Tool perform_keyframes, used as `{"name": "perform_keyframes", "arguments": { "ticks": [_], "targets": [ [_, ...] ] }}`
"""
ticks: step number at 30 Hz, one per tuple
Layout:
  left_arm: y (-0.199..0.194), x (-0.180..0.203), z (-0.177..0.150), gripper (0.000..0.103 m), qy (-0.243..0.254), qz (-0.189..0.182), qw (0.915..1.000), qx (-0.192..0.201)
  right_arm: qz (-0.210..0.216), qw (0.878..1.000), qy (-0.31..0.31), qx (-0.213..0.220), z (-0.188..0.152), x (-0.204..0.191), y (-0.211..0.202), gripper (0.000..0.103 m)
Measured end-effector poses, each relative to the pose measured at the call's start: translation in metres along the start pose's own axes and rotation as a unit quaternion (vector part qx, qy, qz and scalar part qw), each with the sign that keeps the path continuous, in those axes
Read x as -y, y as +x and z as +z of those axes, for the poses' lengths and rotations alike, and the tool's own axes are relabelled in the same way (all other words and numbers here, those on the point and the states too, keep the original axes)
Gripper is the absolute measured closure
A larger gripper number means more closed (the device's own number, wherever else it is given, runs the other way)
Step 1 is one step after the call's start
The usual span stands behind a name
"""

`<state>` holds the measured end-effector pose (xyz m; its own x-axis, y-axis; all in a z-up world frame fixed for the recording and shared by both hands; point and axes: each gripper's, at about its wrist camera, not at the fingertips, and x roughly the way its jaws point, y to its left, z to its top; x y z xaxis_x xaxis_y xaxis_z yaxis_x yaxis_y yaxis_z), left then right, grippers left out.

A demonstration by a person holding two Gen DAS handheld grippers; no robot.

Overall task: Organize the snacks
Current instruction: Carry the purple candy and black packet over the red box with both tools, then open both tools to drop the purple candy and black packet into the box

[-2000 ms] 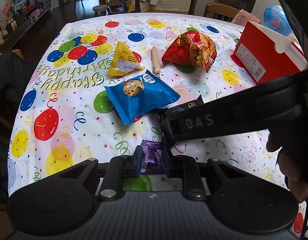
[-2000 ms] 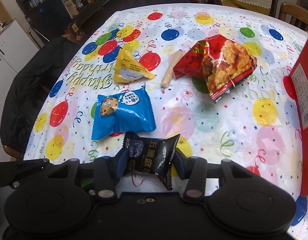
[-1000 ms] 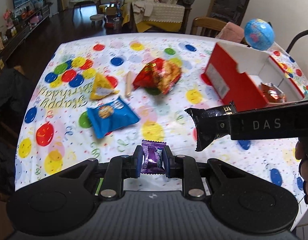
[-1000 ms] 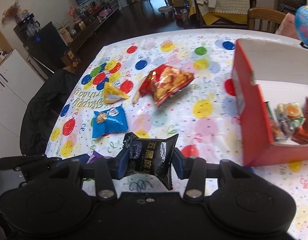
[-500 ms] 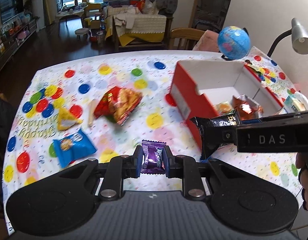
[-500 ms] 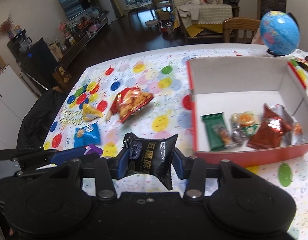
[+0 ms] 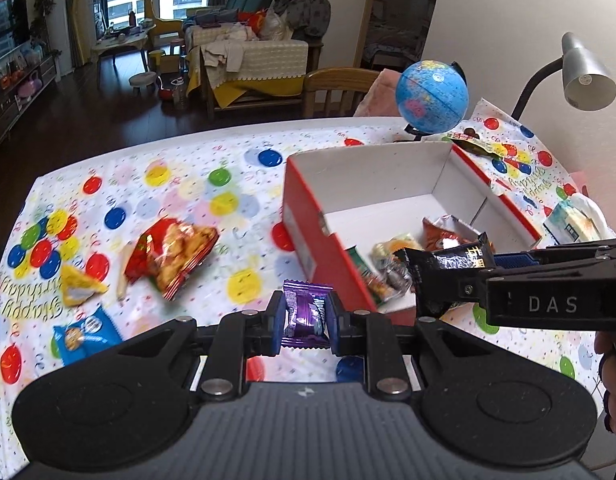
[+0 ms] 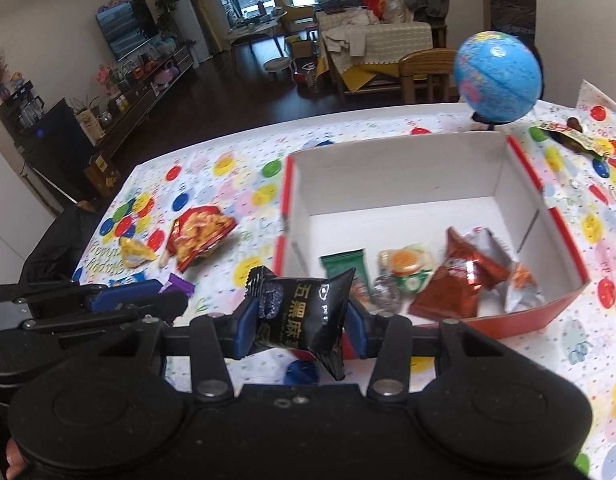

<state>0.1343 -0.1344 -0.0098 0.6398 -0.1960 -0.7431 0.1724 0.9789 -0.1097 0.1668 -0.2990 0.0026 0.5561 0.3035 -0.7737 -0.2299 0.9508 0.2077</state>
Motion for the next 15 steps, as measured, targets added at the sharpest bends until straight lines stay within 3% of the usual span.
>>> {"name": "perform_keyframes", "arguments": {
  "ticks": [8,15],
  "targets": [
    [0.020,0.027,0.018,0.082,0.007,0.004,1.0000,-0.002,-0.011,1.000,0.010,0.010,0.009,0.038,-0.004,0.060],
    [0.044,0.052,0.035,0.082,0.019,0.007,0.9998,-0.008,-0.018,0.999,0.026,0.009,0.018,0.076,0.004,0.077]
  ]
}}
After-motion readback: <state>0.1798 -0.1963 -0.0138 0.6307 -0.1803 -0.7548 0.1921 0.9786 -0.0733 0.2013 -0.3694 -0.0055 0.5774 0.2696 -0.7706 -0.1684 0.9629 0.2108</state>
